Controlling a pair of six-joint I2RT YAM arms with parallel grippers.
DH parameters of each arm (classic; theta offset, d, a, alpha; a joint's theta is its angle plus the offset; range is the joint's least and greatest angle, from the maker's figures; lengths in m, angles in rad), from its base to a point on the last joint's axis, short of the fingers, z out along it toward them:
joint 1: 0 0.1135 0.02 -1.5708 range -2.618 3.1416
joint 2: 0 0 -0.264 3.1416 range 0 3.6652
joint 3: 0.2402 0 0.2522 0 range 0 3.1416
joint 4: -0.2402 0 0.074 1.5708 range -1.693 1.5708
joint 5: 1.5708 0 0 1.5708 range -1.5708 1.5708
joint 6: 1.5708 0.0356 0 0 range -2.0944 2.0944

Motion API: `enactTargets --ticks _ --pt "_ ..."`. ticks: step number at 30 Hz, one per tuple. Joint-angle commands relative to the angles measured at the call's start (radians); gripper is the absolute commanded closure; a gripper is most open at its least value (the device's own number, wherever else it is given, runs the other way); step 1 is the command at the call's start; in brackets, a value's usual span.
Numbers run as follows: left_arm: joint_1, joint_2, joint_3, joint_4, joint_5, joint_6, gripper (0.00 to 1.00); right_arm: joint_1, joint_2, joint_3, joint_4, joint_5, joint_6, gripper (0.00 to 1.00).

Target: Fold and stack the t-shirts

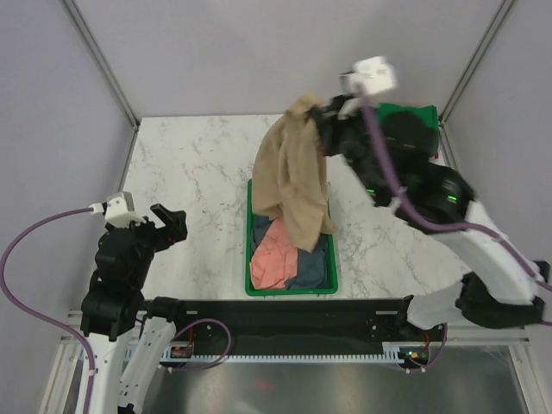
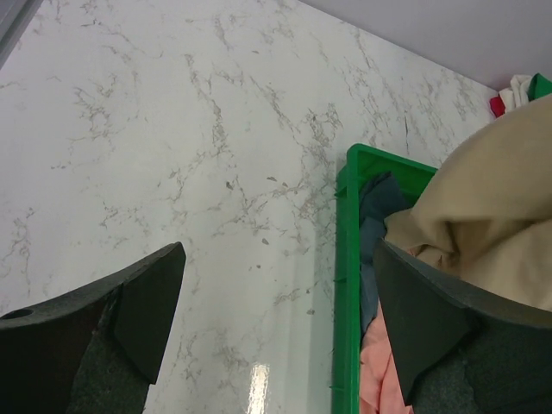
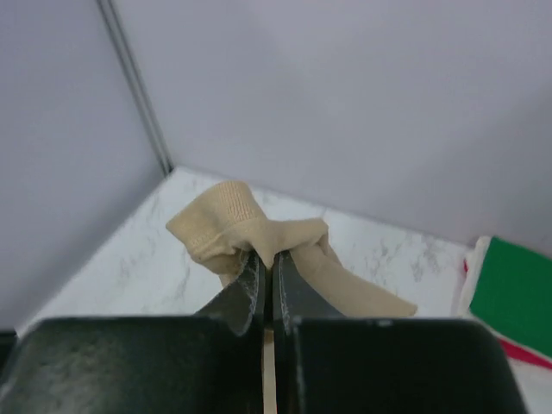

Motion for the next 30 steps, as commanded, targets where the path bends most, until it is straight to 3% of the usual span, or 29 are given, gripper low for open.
enactTargets --ticks 1,2,5,6,9,12,13,16,24,27,28,30 --pt "0.007 0.019 0.0 0.017 0.016 -0.013 0.03 0.001 -0.294 -0.082 0.209 0.149 -0.122 1.0" --pt "0.007 0.032 -0.001 0.023 0.049 -0.013 0.03 0.001 -0.342 -0.181 0.241 0.169 -0.134 1.0" --pt "0.007 0.147 0.003 0.046 0.21 0.015 0.09 0.002 -0.452 -0.271 0.223 0.295 -0.174 1.0" --pt "0.006 0.257 0.008 0.043 0.235 0.025 0.1 0.002 -0.46 -0.293 0.213 0.319 -0.188 1.0" --pt "-0.025 0.394 0.036 0.018 0.25 0.023 0.14 0.001 -0.462 -0.334 0.096 0.338 -0.17 1.0" --pt "-0.172 0.491 0.051 0.03 0.169 -0.054 0.13 0.001 -0.462 -0.362 -0.003 0.361 -0.135 1.0" --pt "-0.283 0.549 0.059 0.035 0.116 -0.075 0.13 0.001 -0.474 -0.377 0.0 0.35 -0.116 1.0" --pt "-0.402 0.704 0.066 0.064 0.042 -0.157 0.13 0.001 -0.548 -0.446 0.06 0.291 -0.101 1.0" --pt "-0.45 1.019 0.112 0.135 -0.073 -0.235 0.16 0.002 -0.606 -0.481 0.006 0.241 -0.064 1.0" --pt "-0.448 1.153 0.169 0.152 -0.078 -0.221 0.25 0.001 -0.624 -0.507 -0.017 0.24 -0.047 1.0" --pt "-0.448 1.184 0.2 0.155 -0.076 -0.217 0.46 0.002 -0.632 -0.515 -0.02 0.24 -0.047 1.0" --pt "-0.442 1.264 0.232 0.152 -0.082 -0.215 0.76 0.001 -0.654 -0.538 -0.021 0.238 -0.047 1.0"
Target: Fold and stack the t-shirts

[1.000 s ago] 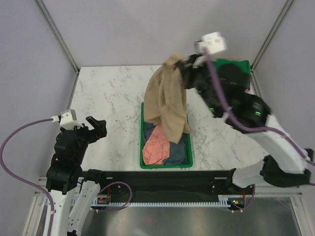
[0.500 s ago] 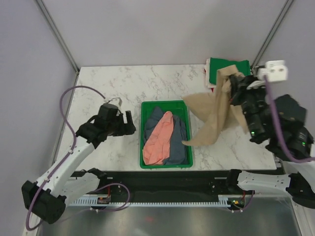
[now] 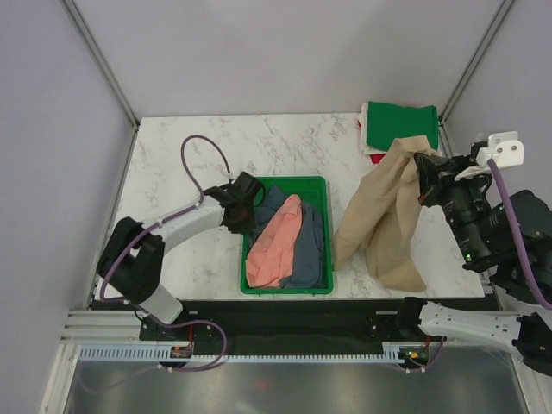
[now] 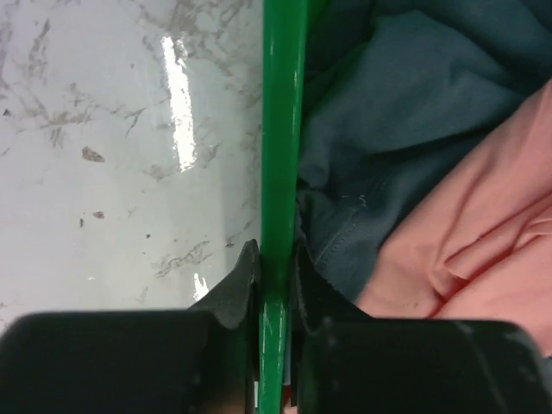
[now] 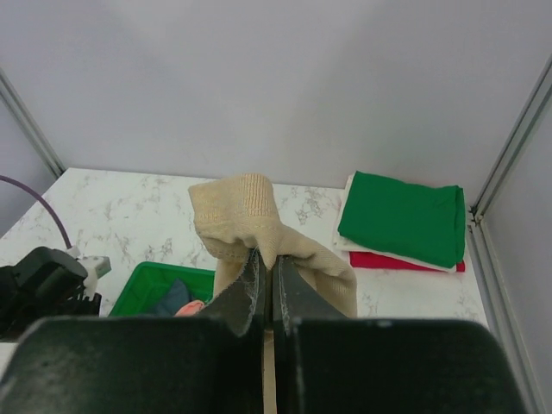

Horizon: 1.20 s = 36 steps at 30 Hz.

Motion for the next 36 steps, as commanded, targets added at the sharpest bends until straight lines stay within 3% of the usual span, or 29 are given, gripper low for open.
enactTargets --ticks 1,6,14,19,23,26,29,34,35,36 --pt "0.032 0.092 0.086 0.022 -0.077 -0.031 0.98 0.001 -0.015 -0.032 -0.005 -0.01 0.04 1.0" --pt "0.19 0.066 0.05 0.083 0.064 -0.141 0.98 0.001 -0.042 -0.051 -0.025 -0.023 0.065 1.0" --pt "0.644 -0.23 -0.203 0.269 0.273 -0.446 0.98 0.001 -0.061 -0.112 -0.033 -0.043 0.119 1.0" --pt "0.861 -0.249 -0.289 0.406 0.345 -0.597 0.98 0.001 -0.059 -0.144 -0.031 -0.093 0.151 1.0" --pt "0.881 -0.145 -0.251 0.577 0.374 -0.672 0.98 0.003 -0.062 -0.173 -0.03 -0.125 0.183 1.0" --pt "0.89 -0.032 -0.179 0.588 0.33 -0.762 0.98 0.001 -0.068 -0.198 -0.031 -0.151 0.212 1.0" --pt "0.893 0.067 -0.144 0.746 0.316 -0.841 0.98 0.001 -0.073 -0.219 -0.038 -0.193 0.251 1.0" --pt "0.892 0.309 0.167 0.711 0.299 -0.827 0.97 0.003 -0.065 -0.235 -0.057 -0.221 0.278 1.0" --pt "0.895 0.334 0.216 0.685 0.3 -0.795 0.92 0.001 -0.064 -0.235 -0.057 -0.219 0.282 1.0" --pt "0.898 0.354 0.296 0.669 0.312 -0.777 0.73 0.003 -0.061 -0.238 -0.057 -0.216 0.282 1.0"
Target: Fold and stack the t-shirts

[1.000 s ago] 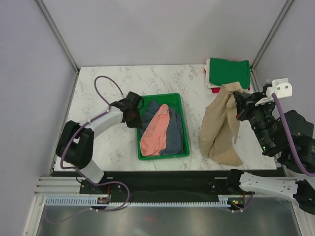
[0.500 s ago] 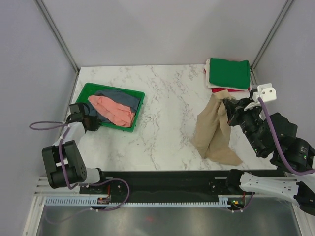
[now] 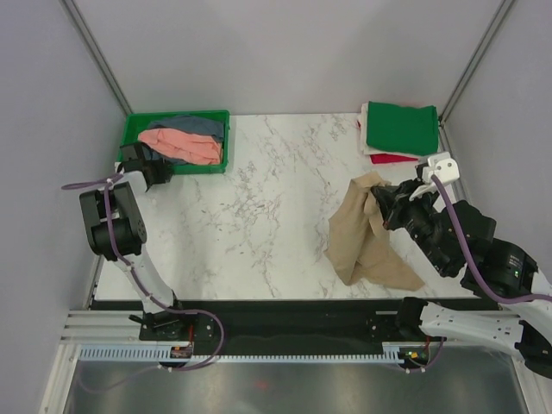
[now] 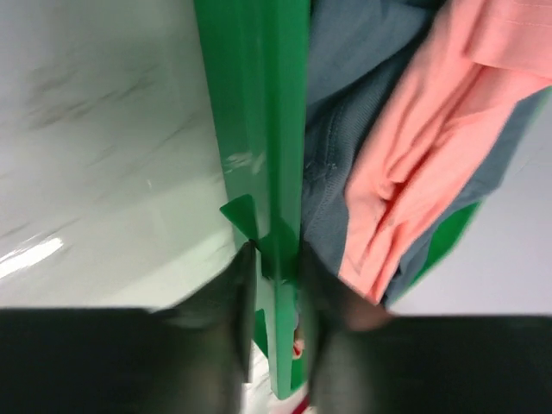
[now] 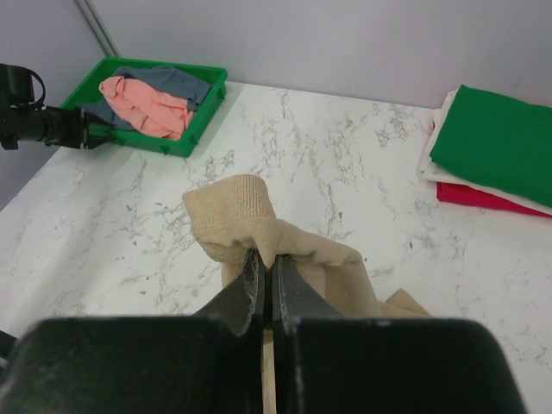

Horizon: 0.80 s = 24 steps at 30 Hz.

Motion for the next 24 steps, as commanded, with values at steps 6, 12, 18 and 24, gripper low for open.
enactTargets --ticks 6,12,18,24 --pt "0.012 0.043 0.23 0.021 0.218 0.065 0.21 0.003 0.038 -0.034 0.077 0.009 0.002 1.0" --pt "0.012 -0.24 0.014 -0.033 0.287 0.177 0.15 -0.003 0.256 0.085 0.186 -0.064 -0.099 1.0" --pt "0.012 -0.595 -0.187 -0.128 0.31 0.339 0.16 -0.155 0.637 0.557 0.194 -0.435 -0.156 1.0" --pt "0.012 -0.876 -0.114 -0.404 0.232 0.635 0.17 -0.218 1.09 1.489 0.003 -0.5 -0.225 1.0"
